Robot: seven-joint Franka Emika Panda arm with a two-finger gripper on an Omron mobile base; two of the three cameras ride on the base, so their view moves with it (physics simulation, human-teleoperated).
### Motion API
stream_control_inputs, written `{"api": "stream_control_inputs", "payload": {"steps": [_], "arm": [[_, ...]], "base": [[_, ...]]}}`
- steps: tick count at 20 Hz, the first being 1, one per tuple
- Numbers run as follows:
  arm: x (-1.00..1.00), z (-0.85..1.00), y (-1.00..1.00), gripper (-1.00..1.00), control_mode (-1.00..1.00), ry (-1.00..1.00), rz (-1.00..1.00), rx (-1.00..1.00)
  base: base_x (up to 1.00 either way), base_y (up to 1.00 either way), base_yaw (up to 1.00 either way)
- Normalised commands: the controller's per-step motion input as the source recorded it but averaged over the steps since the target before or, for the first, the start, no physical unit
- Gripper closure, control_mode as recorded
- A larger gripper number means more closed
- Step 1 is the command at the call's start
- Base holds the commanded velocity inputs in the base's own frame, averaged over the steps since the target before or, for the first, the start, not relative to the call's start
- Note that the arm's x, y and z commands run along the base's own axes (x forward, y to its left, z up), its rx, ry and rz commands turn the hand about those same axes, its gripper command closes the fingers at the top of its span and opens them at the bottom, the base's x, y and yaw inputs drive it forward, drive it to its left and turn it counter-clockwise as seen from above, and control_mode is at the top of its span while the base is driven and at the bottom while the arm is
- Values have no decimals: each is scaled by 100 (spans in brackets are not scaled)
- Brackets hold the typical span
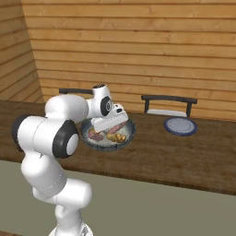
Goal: Place one bun and one sausage from the bowl on each plate.
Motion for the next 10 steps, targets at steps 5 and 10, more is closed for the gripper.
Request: {"api": "stream_control_inputs", "payload": {"steps": [5, 10], "arm": [[4, -5, 0, -100, -100, 3, 0, 0], [0, -2, 0, -100, -100, 1, 0, 0]], "base": [[0, 0, 0], [0, 0, 0]]}}
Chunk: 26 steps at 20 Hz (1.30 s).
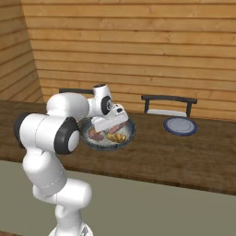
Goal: Place one bun and one sausage from the bowl on each plate.
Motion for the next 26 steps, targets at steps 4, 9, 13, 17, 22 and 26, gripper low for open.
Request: {"api": "stream_control_inputs", "payload": {"steps": [4, 9, 13, 17, 22, 26], "arm": [[0, -9, 0, -100, -100, 0, 0, 0], [0, -25, 0, -100, -100, 0, 0, 0], [0, -27, 0, -100, -100, 0, 0, 0], [0, -17, 0, -100, -100, 0, 0, 0], [0, -4, -1, 100, -100, 0, 0, -1], [0, 0, 0, 100, -100, 0, 0, 0]], "base": [[0, 0, 0], [0, 0, 0], [0, 0, 0], [0, 0, 0], [0, 0, 0], [0, 0, 0]]}}
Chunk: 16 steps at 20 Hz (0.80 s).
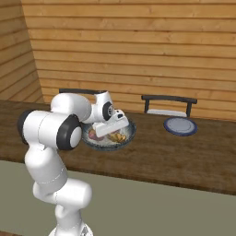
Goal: Place one bun and one sausage from the bowl on each plate.
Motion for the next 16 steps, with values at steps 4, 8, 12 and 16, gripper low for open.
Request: {"api": "stream_control_inputs", "payload": {"steps": [4, 8, 12, 16], "arm": [[0, 0, 0, 100, -100, 0, 0, 0], [0, 0, 0, 100, -100, 0, 0, 0], [-3, 17, 0, 100, -100, 0, 0, 0], [-7, 44, 0, 100, -100, 1, -1, 0]], "base": [[0, 0, 0], [0, 0, 0], [0, 0, 0], [0, 0, 0]]}}
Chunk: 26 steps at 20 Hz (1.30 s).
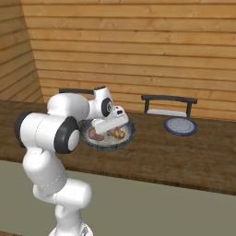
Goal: Place one bun and one sausage from the bowl on each plate.
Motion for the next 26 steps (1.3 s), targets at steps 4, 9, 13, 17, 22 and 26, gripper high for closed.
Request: {"api": "stream_control_inputs", "payload": {"steps": [4, 9, 13, 17, 22, 26], "arm": [[-16, 54, 0, 100, -100, 0, -3, 0], [-17, 60, 5, 100, -100, 0, 0, 5], [-3, 48, 42, 100, -100, 0, 16, 6], [0, 30, 33, 100, -100, 0, 37, 12], [1, 21, 40, 100, -100, 0, 42, 10], [17, 2, 48, 100, -100, 0, 41, 2]], "base": [[0, 0, 0], [0, 0, 0], [0, 0, 0], [0, 0, 0], [0, 0, 0], [0, 0, 0]]}}
